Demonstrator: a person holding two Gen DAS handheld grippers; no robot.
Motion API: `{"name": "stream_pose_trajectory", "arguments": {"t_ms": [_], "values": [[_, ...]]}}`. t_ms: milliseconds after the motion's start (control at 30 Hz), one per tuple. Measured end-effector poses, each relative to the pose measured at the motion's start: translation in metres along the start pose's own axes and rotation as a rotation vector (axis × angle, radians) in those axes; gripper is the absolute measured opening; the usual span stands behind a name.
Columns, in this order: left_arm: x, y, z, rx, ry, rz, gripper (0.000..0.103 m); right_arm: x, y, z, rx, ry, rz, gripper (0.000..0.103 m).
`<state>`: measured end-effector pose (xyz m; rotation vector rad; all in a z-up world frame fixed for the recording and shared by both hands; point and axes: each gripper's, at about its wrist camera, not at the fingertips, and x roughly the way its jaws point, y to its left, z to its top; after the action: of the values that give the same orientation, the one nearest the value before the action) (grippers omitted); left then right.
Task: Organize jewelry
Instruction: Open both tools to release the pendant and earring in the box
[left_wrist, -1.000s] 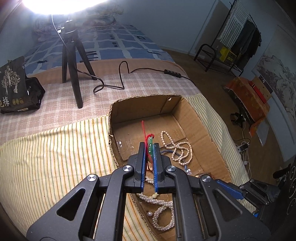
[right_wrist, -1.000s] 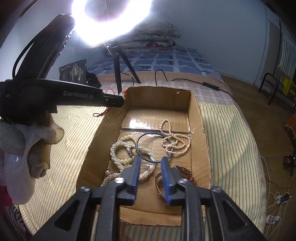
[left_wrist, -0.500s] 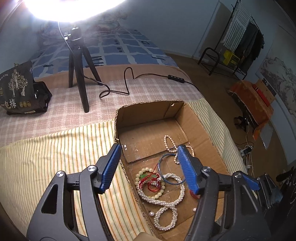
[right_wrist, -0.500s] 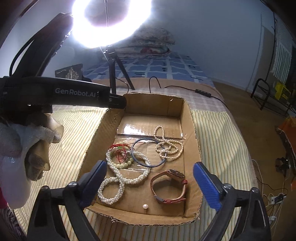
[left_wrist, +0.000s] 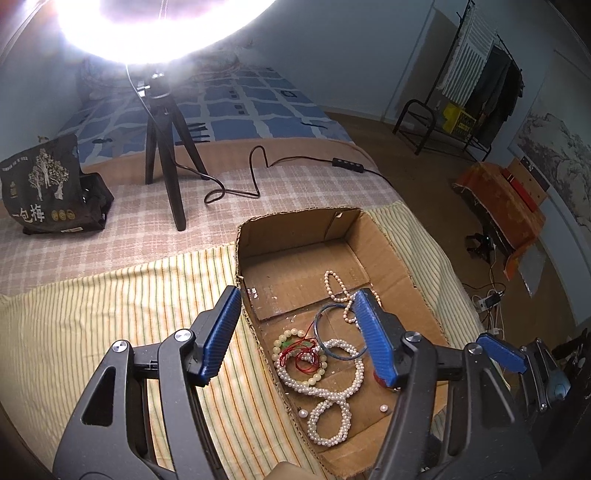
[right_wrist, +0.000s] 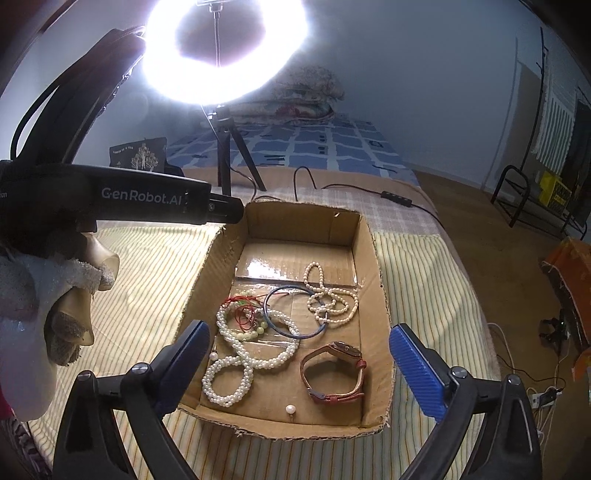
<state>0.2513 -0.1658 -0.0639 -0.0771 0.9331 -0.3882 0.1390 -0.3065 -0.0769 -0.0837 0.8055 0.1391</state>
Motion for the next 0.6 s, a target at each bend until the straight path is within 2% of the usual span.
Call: {"name": "stream_pose_trajectory", "arguments": {"t_ms": [600], "values": [[-0.083,0.011,-0.011,0.03,-0.117,0.043,0.066,-0.056,0.022,0.009,-0.017,-0.086,-0.052,0.1]]}}
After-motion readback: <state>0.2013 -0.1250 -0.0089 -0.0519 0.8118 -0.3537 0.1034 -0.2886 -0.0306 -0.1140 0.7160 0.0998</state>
